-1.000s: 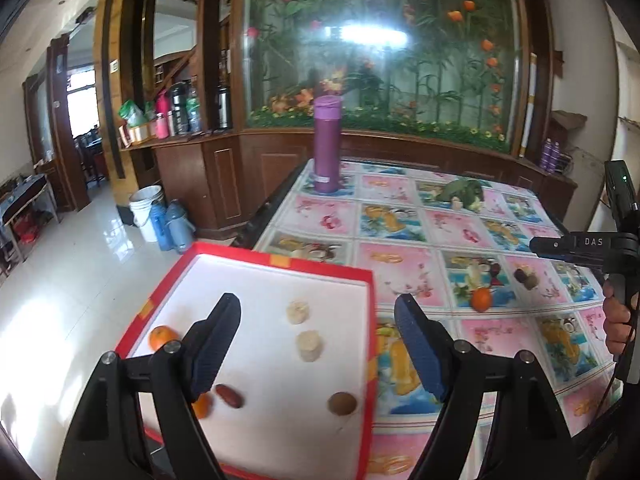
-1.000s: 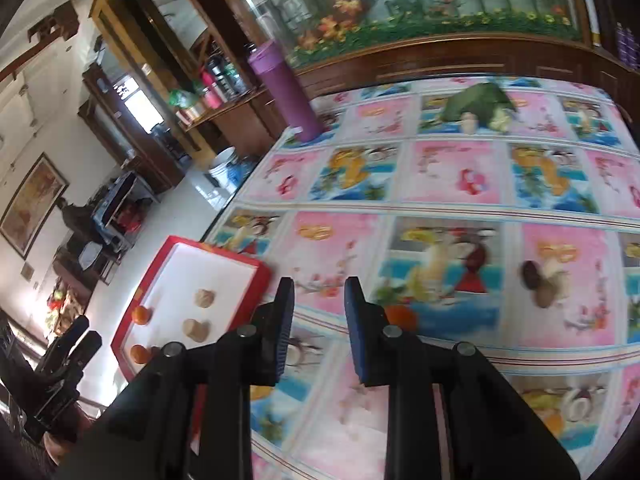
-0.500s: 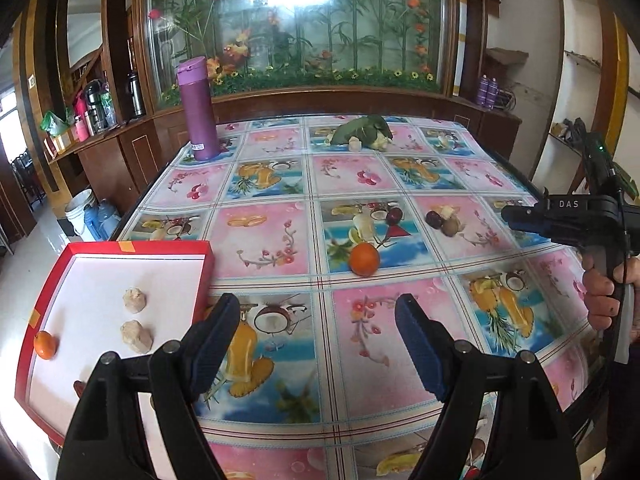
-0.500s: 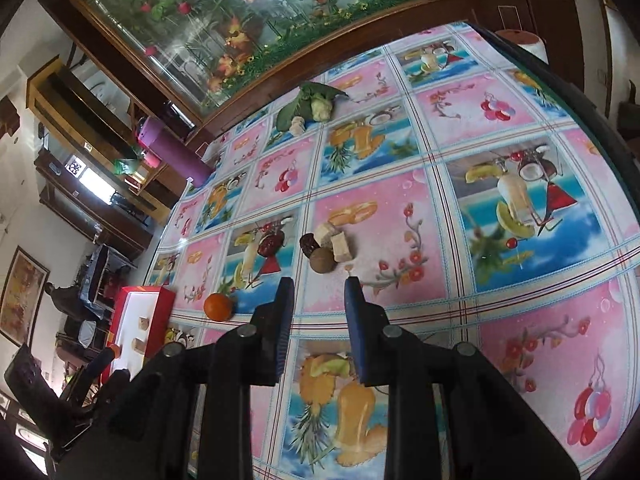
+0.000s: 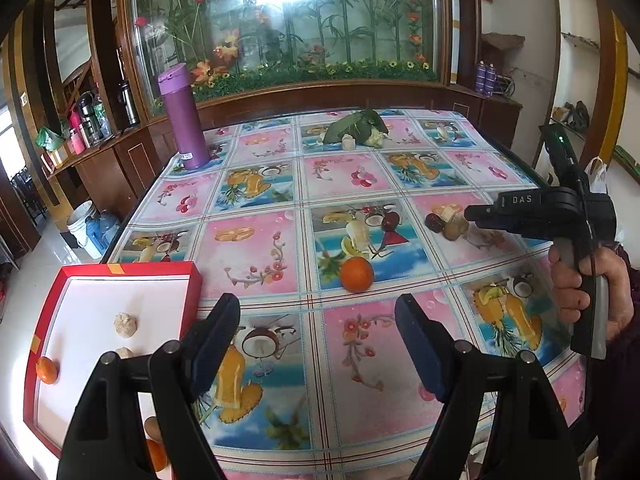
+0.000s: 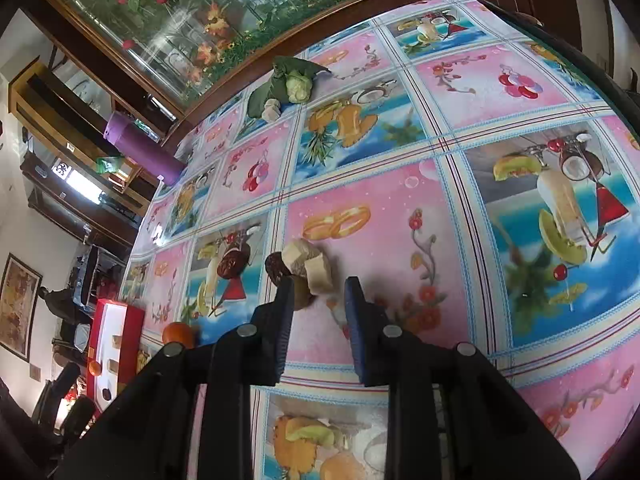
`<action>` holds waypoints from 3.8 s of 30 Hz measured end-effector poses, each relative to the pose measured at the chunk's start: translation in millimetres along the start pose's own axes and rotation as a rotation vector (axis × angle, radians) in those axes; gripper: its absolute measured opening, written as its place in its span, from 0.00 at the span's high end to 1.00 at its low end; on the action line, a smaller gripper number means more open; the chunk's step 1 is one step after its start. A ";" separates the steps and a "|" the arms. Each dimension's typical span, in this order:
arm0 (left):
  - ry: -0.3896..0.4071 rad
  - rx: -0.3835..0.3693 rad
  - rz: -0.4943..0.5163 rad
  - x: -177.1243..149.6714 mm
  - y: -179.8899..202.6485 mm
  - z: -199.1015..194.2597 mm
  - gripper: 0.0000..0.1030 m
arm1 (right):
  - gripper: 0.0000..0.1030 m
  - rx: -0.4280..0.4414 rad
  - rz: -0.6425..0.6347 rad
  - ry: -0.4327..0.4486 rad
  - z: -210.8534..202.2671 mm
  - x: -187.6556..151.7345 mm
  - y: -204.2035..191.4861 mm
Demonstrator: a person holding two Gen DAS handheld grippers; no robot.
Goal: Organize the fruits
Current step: 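Reach the left gripper toward a kiwi while the right gripper grasps a white cube, then grasp the brown kiwi with the left gripper and carry it over the tray while the right carries the cube, then open the left gripper to drop the kiwi in the tray while the right releases the cube there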
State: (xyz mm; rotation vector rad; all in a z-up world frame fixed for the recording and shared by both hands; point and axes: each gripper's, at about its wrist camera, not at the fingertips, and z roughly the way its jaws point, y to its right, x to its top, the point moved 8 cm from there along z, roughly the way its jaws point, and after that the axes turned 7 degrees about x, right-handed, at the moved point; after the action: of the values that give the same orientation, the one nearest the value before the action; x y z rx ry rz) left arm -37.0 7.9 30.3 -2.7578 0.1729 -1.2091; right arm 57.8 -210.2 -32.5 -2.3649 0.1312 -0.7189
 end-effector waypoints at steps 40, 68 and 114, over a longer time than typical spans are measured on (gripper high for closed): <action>-0.200 -0.195 -0.004 36.9 163.3 121.6 0.75 | 0.85 0.080 0.212 0.168 -46.4 40.3 41.5; -0.130 -0.168 0.009 52.4 175.4 136.4 0.80 | 0.85 0.095 0.222 0.174 -44.1 41.6 41.8; 0.017 0.267 -0.386 -107.2 -286.8 -37.4 0.80 | 0.84 0.436 -0.355 -0.381 109.9 -200.0 -357.0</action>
State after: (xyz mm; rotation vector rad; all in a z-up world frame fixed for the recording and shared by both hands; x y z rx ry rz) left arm -121.2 304.7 23.9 -2.6144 -0.5047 -1.2279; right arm -84.8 184.5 25.7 -2.0687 -0.5645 -0.3878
